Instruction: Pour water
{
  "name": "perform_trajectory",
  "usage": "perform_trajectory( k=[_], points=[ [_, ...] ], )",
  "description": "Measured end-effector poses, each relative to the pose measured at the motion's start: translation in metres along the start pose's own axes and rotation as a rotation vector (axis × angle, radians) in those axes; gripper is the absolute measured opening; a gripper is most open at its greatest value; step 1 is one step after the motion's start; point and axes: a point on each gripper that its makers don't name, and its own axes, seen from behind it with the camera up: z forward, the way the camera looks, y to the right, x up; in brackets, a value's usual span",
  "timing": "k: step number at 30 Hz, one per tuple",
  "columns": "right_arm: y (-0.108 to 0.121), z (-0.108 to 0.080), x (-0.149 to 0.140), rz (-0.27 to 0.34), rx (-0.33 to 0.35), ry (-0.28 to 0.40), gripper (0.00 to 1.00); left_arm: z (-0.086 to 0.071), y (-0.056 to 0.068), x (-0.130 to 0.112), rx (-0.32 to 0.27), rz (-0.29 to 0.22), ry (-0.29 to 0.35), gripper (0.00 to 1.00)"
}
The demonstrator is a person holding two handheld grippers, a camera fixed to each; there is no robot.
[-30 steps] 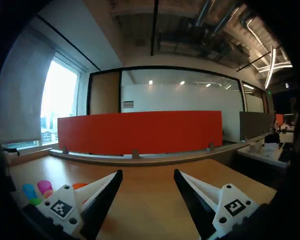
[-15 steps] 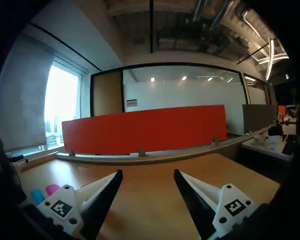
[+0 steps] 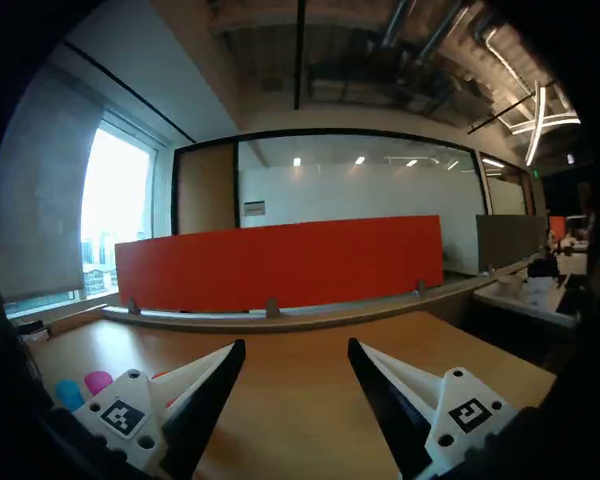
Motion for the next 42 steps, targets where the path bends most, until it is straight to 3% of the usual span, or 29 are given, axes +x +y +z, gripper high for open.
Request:
perform_trajectory(
  k=[12,42],
  points=[
    [-0.008,0.004,-0.007,0.021,0.015,-0.007,0.99,0.002,0.000,-0.013,0.009,-0.007,-0.009,0.90],
    [-0.003,0.002,0.001,0.025,0.005,0.009,0.99,0.006,0.002,-0.032,-0.003,-0.025,-0.048,0.90]
  ],
)
